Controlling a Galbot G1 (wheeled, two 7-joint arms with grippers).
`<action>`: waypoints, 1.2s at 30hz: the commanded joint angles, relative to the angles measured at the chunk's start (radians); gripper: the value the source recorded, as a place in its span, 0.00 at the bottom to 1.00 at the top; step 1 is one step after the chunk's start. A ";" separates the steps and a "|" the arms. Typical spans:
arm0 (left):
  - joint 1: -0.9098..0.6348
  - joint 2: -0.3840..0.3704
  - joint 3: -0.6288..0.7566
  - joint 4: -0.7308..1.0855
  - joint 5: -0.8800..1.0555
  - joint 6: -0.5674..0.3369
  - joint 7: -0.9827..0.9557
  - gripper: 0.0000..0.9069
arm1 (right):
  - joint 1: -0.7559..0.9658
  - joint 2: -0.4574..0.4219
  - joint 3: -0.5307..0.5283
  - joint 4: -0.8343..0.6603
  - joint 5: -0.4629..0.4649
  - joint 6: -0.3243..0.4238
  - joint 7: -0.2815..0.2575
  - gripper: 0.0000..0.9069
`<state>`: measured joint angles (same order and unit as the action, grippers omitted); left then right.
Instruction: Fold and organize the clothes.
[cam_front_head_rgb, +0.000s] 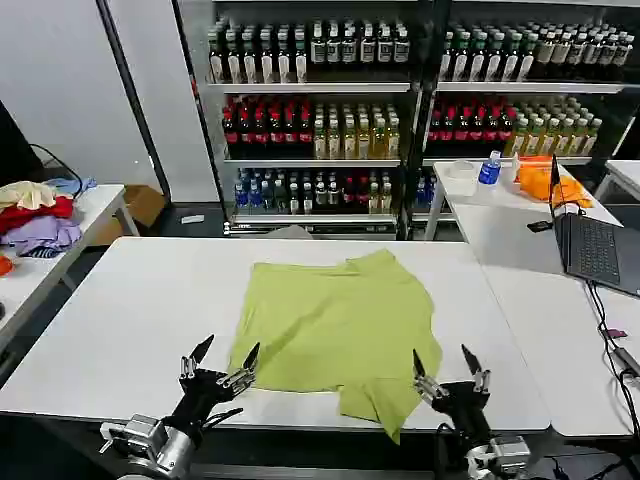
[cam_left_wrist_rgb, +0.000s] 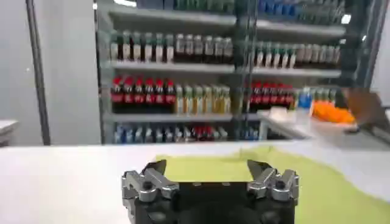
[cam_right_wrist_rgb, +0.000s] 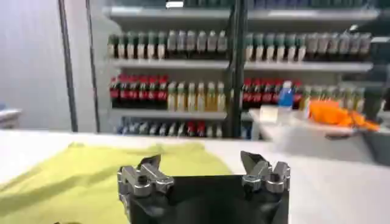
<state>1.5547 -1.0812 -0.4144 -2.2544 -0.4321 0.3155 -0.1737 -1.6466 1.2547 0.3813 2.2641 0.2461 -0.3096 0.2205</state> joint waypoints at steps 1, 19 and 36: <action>-0.041 0.022 0.026 0.077 -0.004 0.146 -0.044 1.00 | -0.005 0.010 -0.089 -0.014 0.018 -0.079 0.025 1.00; -0.097 0.047 0.073 0.188 0.002 0.182 -0.057 1.00 | -0.034 0.077 -0.177 -0.110 -0.065 -0.075 0.065 1.00; -0.139 0.037 0.112 0.252 -0.010 0.176 -0.059 0.02 | -0.003 0.074 -0.171 -0.145 -0.024 -0.094 0.085 0.00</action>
<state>1.4279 -1.0482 -0.3124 -2.0301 -0.4360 0.4886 -0.2394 -1.6501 1.3251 0.2188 2.1348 0.2136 -0.3935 0.3000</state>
